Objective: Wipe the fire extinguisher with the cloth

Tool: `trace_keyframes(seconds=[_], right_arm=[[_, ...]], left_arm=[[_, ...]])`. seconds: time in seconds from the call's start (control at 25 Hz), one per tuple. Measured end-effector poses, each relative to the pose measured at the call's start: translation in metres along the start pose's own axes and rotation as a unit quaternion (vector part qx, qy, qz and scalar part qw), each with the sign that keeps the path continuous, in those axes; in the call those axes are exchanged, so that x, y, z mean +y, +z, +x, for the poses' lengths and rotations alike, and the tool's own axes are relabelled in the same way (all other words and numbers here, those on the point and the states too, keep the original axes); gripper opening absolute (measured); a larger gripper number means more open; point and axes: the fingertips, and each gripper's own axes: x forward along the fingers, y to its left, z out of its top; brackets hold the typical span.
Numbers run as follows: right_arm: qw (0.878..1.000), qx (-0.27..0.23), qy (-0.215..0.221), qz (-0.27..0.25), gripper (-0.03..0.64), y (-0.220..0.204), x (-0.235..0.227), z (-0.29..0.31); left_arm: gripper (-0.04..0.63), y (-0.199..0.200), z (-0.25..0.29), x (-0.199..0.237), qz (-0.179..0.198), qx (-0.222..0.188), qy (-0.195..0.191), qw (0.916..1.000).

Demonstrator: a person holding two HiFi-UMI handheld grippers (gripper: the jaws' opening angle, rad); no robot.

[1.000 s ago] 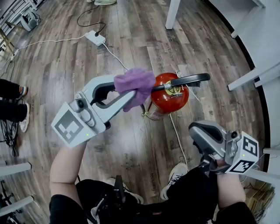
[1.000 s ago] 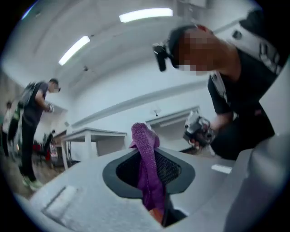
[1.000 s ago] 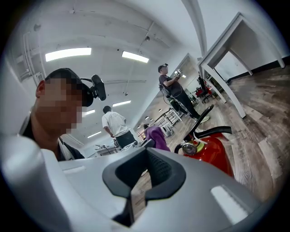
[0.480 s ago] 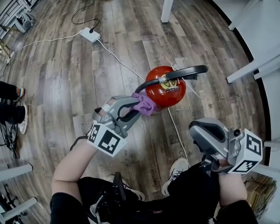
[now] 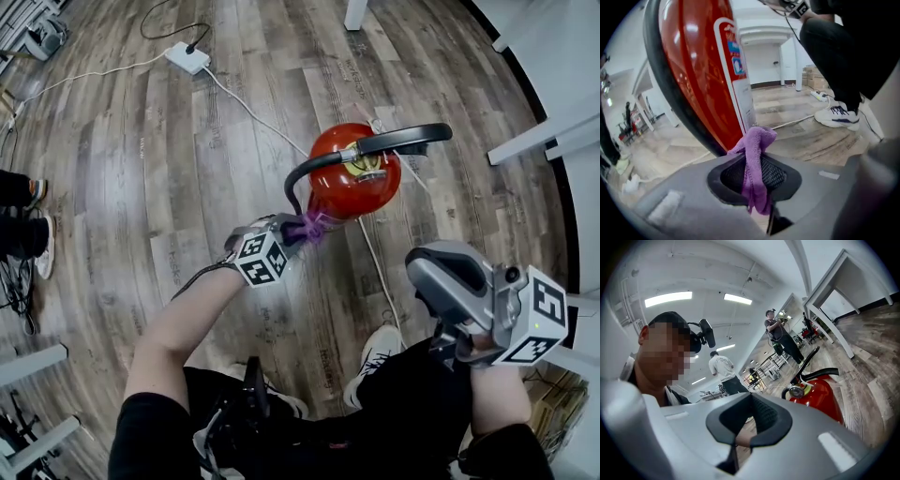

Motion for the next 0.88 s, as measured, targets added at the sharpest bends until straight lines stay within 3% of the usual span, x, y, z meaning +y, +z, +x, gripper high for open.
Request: trace_keyframes(seconds=[0.12,0.36,0.52,0.6,0.68,0.8,0.88], right_arm=[[1.000,-0.001,-0.003,-0.003,-0.001,0.002,0.002,-0.005],[1.000,-0.011,-0.012,-0.007,-0.002,0.006,0.002,-0.014],[1.000,-0.015,-0.022,-0.012,0.000,0.006,-0.001,-0.013],[0.999,-0.017,-0.030,-0.009,0.005,0.005,-0.006,-0.012],[0.999,-0.017,-0.034,-0.002,0.020,0.004,-0.011,-0.008],[0.999,-0.016,-0.033,0.004,0.035,0.002,-0.013,-0.002],[0.999,-0.013,-0.035,0.002,0.049,0.000,-0.014,0.002]], left_arm=[[0.063,-0.004,0.009,-0.002,-0.061,-0.007,-0.005,0.9981],[0.064,0.002,-0.004,0.001,-0.069,-0.011,-0.009,0.9975],[0.064,0.043,-0.057,0.019,-0.114,-0.089,0.011,0.9894],[0.064,0.075,-0.095,0.036,-0.171,-0.153,0.018,0.9733],[0.064,0.108,-0.135,0.053,-0.227,-0.216,0.019,0.9494],[0.064,0.163,-0.197,0.070,-0.260,-0.306,0.017,0.9156],[0.064,0.199,-0.233,0.073,-0.287,-0.358,-0.006,0.8885]])
